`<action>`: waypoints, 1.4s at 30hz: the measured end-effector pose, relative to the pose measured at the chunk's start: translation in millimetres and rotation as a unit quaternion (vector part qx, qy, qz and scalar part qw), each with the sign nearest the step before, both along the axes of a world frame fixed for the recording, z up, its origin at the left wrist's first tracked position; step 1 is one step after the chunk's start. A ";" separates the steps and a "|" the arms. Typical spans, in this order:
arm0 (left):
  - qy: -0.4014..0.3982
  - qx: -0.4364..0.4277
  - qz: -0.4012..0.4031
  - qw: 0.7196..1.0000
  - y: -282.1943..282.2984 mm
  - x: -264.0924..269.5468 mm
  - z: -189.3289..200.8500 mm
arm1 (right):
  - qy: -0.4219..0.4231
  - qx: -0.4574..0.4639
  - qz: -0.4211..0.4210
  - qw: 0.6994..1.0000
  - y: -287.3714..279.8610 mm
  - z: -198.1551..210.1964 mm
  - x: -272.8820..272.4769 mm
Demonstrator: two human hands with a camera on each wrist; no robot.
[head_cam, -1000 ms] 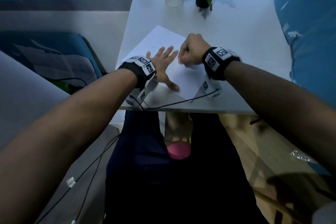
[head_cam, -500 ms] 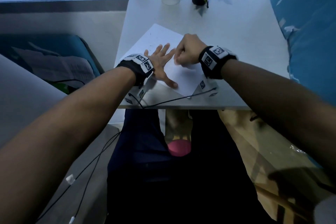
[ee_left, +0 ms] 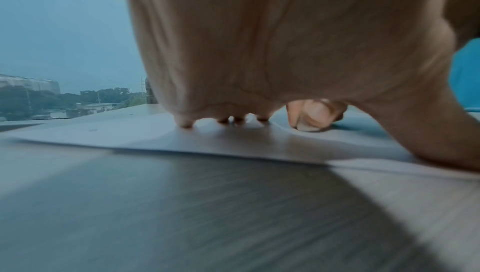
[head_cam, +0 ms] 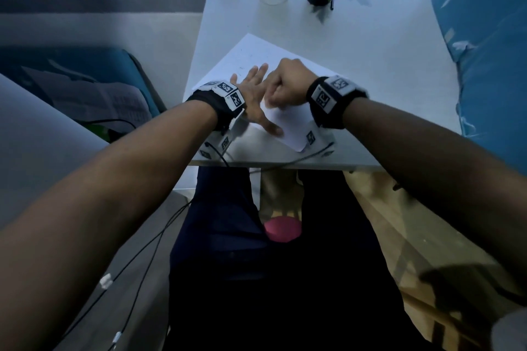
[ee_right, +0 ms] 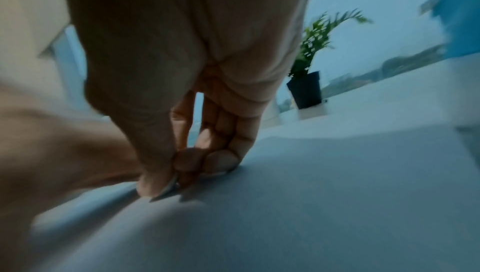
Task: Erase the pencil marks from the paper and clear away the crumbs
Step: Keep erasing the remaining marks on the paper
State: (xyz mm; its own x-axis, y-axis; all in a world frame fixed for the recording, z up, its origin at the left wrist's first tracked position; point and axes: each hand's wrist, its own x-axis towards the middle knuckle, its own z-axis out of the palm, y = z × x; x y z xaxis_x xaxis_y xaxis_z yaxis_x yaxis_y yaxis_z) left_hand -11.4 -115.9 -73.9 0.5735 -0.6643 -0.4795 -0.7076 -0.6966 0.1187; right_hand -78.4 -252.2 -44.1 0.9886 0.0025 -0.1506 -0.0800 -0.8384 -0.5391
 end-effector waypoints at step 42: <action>0.007 0.010 -0.030 0.999 49.2 17.7 4.2 | -0.013 -0.007 -0.005 1.000 18.3 4.8 26.9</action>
